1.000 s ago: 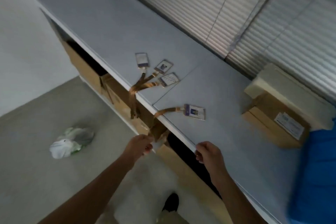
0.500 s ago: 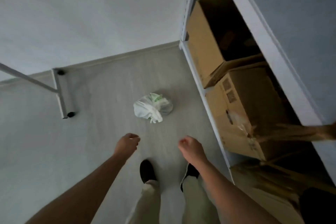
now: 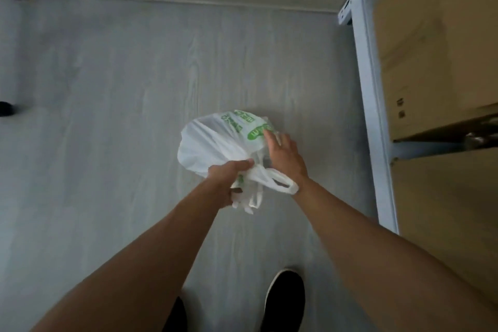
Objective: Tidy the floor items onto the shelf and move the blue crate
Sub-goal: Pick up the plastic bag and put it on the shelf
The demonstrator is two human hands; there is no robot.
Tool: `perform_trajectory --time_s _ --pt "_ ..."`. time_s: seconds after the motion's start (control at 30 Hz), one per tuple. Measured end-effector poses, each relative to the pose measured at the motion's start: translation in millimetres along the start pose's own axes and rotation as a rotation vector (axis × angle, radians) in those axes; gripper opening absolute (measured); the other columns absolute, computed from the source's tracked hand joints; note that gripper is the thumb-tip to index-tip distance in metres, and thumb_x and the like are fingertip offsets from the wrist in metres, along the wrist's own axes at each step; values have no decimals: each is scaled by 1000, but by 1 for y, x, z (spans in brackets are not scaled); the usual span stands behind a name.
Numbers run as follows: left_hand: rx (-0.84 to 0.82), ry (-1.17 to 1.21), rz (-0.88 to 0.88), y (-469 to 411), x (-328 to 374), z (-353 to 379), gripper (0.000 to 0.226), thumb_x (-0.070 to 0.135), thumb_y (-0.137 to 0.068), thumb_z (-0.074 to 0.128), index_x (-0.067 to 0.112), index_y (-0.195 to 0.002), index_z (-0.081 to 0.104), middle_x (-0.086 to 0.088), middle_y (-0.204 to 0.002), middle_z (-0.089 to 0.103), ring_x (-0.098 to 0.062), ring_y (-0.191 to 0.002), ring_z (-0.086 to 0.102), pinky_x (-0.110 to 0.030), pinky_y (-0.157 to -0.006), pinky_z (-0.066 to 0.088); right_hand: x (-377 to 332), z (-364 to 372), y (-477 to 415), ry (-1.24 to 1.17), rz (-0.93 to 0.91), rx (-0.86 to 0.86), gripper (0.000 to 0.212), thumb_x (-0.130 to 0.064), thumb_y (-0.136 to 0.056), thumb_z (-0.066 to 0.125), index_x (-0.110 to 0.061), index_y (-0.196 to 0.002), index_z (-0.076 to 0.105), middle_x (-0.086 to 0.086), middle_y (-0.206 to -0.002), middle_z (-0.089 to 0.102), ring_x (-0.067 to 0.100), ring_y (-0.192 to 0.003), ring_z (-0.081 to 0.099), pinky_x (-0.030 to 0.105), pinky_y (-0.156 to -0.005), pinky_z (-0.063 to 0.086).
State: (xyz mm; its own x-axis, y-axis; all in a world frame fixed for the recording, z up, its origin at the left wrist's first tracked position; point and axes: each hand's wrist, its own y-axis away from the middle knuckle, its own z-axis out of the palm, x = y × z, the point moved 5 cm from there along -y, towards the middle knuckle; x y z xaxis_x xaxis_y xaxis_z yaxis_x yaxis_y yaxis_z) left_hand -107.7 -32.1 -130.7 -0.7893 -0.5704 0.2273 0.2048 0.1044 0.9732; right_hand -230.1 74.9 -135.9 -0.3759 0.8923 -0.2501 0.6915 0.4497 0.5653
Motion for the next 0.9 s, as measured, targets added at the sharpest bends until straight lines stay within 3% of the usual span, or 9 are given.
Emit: perform_trajectory --time_s 0.07,0.13,0.3,0.43,0.53,0.63,0.77,0.83,0.9 --pt "118 -77 106 -10 7 3 46 21 -68 74 3 -109 61 -12 -107 66 -26 -80 61 -29 -56 49 0 13 -21 29 -59 -7 73 -37 -92 57 -30 -155 21 15 -153 27 37 -136 33 47 -109 38" --pt "299 -246 268 -3 17 -6 29 7 -79 58 6 -107 61 -10 -96 62 -27 -81 59 -28 -64 46 -5 13 -24 39 -122 5 66 -42 -88 59 -28 -149 37 15 -145 39 36 -132 40 46 -105 41" --pt "355 -434 476 56 43 -24 29 3 -80 52 6 -107 62 -9 -94 62 -28 -87 59 -30 -67 43 -20 -25 24 -32 -180 122 41 -31 -87 61 -20 -126 58 9 -119 58 32 -115 56 40 -86 51" --pt "317 -579 631 147 75 -15 26 3 -84 47 6 -102 65 -11 -91 67 -27 -82 63 -25 -54 43 -34 -78 98 -112 -149 159 47 -34 -80 67 -15 -123 57 8 -113 58 28 -106 59 38 -81 55" --pt "226 -747 763 245 91 -4 22 3 -85 46 3 -93 67 -11 -82 68 -26 -74 64 -30 -61 49 -49 -125 169 -215 -138 162 81 -55 -71 63 -9 -136 50 12 -127 55 30 -115 55 41 -95 52" --pt "52 -879 841 359 94 0 21 -3 -82 47 9 -84 64 2 -72 63 -13 -63 58 -25 -57 44 -74 -190 255 -334 -148 112 94 -40 -75 71 -16 -154 25 15 -155 30 32 -142 30 48 -116 33" --pt "-169 -1015 927 498 93 3 37 3 -75 44 6 -101 70 -2 -94 72 -17 -84 66 -23 -69 53 -109 -270 369 -370 -236 166 135 -55 -56 84 -33 -156 -5 3 -165 6 21 -152 7 42 -123 18" --pt "-290 -1090 1003 564 95 12 37 0 -78 44 9 -104 69 1 -97 72 -11 -86 65 -18 -72 52 -125 -304 421 -373 -212 256 142 -65 -49 85 -33 -155 -4 2 -165 8 20 -153 9 43 -123 18" --pt "-410 -1169 1091 629 95 25 34 -1 -79 45 9 -102 68 3 -97 71 -3 -84 64 -19 -74 52 -135 -340 466 -479 -142 379 136 -64 -46 87 -24 -154 14 1 -160 24 19 -149 24 45 -119 29"
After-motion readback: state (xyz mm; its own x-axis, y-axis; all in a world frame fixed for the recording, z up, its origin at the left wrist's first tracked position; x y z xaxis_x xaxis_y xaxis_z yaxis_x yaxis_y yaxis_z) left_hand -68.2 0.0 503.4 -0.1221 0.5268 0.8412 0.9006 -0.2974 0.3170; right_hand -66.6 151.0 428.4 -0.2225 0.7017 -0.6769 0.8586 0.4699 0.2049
